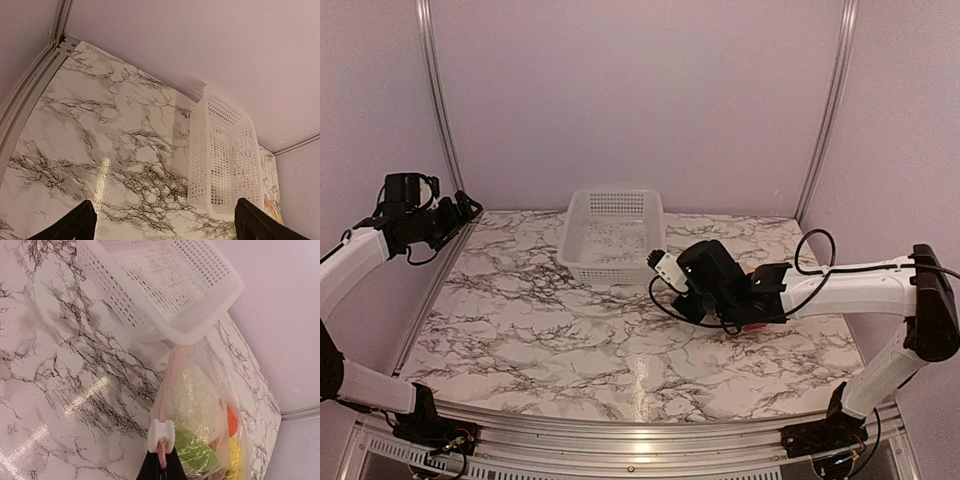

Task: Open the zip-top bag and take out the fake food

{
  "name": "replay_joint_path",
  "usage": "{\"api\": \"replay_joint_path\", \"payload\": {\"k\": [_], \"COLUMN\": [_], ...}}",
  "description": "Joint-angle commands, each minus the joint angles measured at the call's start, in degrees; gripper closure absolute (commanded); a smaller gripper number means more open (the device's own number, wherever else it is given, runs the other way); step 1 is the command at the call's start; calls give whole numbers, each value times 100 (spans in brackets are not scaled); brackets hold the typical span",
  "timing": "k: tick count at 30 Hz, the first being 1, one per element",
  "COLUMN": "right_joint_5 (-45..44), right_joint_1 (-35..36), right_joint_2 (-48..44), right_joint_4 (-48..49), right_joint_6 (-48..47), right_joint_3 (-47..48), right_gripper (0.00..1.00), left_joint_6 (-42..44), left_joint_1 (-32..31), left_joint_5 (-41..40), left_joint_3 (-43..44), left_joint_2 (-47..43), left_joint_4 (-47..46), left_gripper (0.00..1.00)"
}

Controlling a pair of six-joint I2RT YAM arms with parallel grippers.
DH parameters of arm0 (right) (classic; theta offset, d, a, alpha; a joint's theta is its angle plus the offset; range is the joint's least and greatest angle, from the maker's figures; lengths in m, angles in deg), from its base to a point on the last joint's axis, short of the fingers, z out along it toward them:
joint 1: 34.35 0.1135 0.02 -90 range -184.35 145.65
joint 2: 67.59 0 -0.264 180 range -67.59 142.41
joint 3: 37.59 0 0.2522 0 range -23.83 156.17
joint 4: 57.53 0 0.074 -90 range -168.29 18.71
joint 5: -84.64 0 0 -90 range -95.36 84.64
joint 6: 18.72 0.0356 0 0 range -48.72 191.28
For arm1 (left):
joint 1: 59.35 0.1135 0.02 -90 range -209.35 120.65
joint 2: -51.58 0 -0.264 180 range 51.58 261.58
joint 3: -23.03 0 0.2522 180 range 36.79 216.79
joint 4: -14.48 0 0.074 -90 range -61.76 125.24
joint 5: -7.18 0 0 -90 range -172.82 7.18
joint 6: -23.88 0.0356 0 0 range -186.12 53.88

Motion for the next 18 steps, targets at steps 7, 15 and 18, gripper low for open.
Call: {"api": "replay_joint_path", "payload": {"k": [7, 15, 18], "right_joint_5": [2065, 2167, 2653], "right_joint_1": [-175, -239, -238], "right_joint_2": [-2376, -3331, -3486], "right_joint_4": [-993, -1996, -1860], "right_joint_6": [1002, 1316, 1300], "right_joint_3": [-247, 98, 155], "right_gripper": [100, 100, 100], "left_joint_6": [1000, 1332, 1990], "left_joint_1": [-158, -767, -1386], "left_joint_5": [2502, 2918, 2741], "left_joint_3": [558, 547, 775], "left_joint_2": [24, -71, -75], "left_joint_4": [-102, -72, 383], "left_gripper": [1, 1, 1]}}
